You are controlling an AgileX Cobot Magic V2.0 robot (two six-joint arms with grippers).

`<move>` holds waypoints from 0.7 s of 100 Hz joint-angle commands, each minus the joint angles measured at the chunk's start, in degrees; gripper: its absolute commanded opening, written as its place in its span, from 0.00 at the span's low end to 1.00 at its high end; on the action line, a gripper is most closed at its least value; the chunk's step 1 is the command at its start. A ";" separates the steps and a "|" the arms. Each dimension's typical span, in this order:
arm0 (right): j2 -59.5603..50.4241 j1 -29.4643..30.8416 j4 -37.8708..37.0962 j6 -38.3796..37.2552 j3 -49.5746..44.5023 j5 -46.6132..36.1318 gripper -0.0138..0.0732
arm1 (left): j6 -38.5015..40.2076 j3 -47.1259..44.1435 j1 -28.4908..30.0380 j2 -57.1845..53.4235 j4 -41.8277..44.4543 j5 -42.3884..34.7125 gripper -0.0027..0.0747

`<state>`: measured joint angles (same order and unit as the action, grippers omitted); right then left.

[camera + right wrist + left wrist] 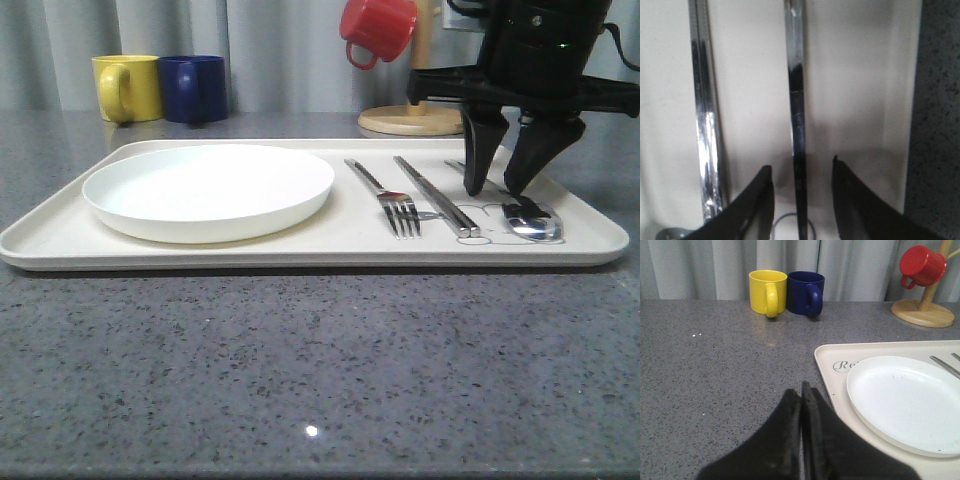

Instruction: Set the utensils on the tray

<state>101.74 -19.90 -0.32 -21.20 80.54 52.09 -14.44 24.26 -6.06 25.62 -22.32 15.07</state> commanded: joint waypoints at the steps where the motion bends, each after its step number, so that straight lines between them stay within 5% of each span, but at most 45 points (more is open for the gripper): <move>1: -4.51 -0.04 -0.49 0.18 1.40 -1.95 0.53 | -0.17 1.63 -0.06 0.18 -0.34 -4.10 0.01; 45: -17.06 2.26 -10.25 0.42 0.51 -0.73 0.53 | -0.17 1.63 -0.06 0.18 -0.34 -4.10 0.01; 70: -29.84 4.69 -14.36 0.42 -8.38 -3.39 0.53 | -0.17 1.63 -0.06 0.18 -0.34 -4.10 0.01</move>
<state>77.90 -16.21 -12.36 -21.20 74.08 52.31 -14.44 24.26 -6.06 25.62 -22.32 15.07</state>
